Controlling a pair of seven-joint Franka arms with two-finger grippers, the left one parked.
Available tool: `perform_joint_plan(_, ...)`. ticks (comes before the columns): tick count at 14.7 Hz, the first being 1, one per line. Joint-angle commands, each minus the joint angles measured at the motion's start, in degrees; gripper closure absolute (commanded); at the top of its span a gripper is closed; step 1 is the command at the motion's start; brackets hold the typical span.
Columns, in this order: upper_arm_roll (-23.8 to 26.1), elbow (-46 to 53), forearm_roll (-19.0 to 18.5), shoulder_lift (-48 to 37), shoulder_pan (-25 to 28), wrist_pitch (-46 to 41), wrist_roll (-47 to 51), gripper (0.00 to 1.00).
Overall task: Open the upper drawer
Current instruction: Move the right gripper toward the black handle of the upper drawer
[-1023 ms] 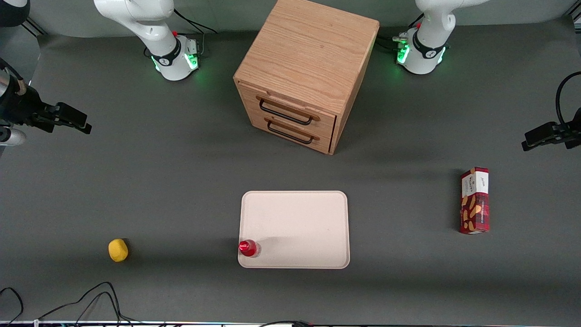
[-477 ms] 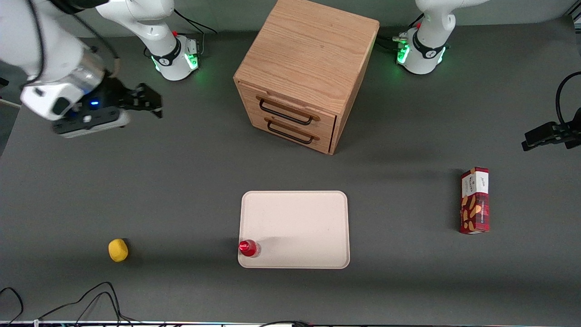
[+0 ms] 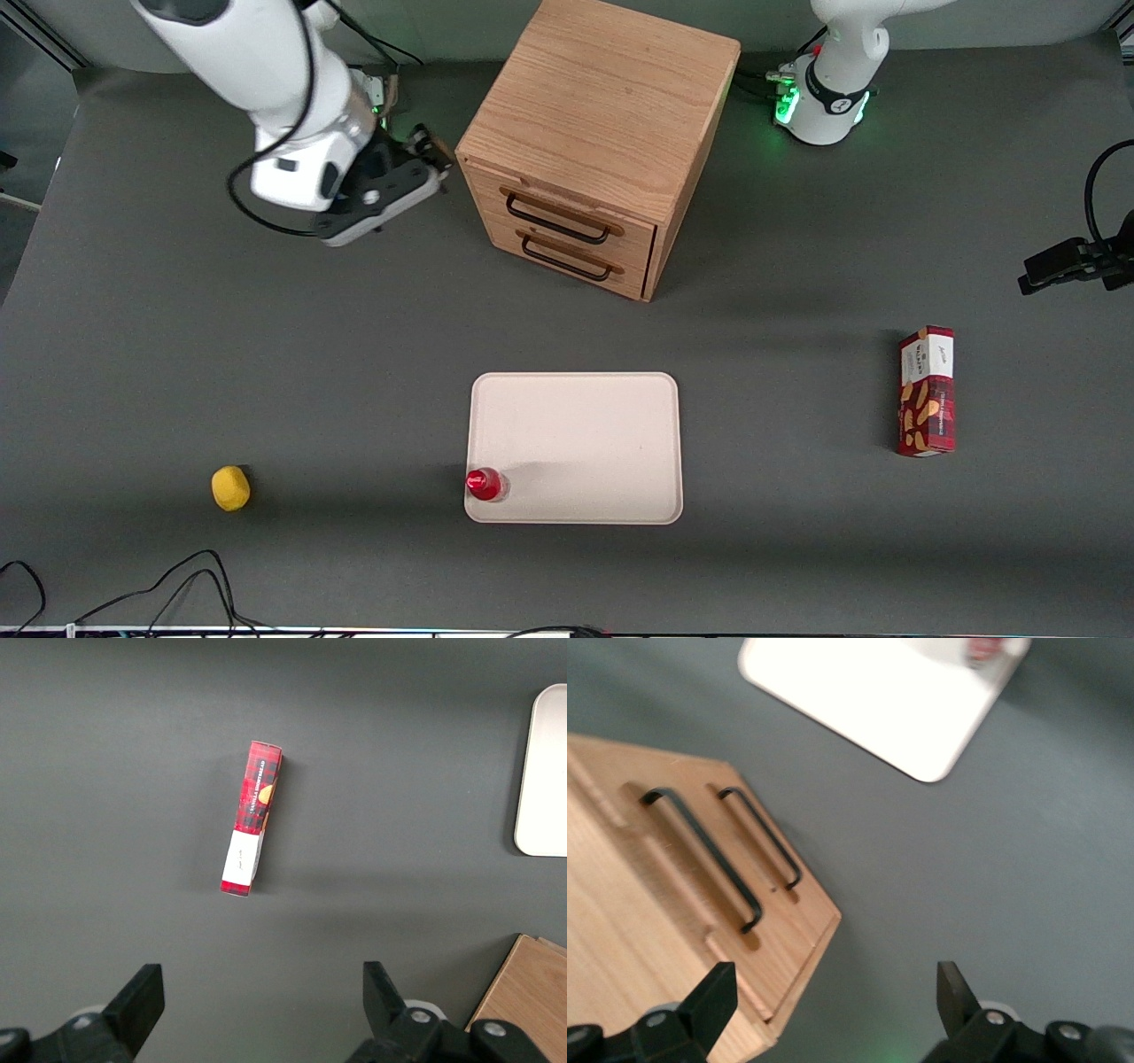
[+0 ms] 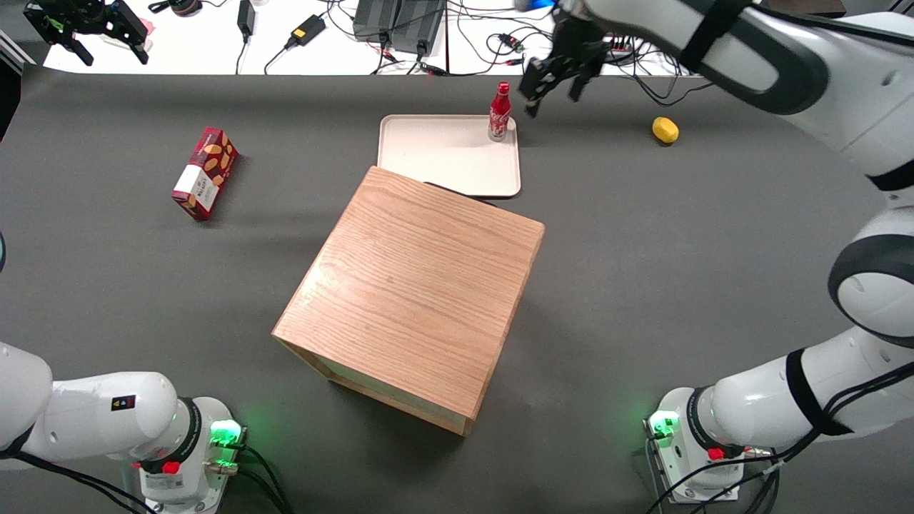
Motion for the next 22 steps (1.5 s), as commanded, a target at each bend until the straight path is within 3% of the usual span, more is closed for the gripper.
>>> perform_joint_plan(1, 3.04, 6.47, -0.67, 7.3, 2.71, -0.67, -3.96, 0.0)
perform_joint_plan(6, 5.32, 8.86, -4.01, 13.73, 5.0, 2.65, -18.63, 0.0)
perform_joint_plan(12, 7.43, 7.28, -6.47, 16.72, 5.97, 5.74, -21.27, 0.0)
perform_joint_plan(22, 7.44, -1.08, -6.92, 17.16, 5.18, 12.34, -26.64, 0.0)
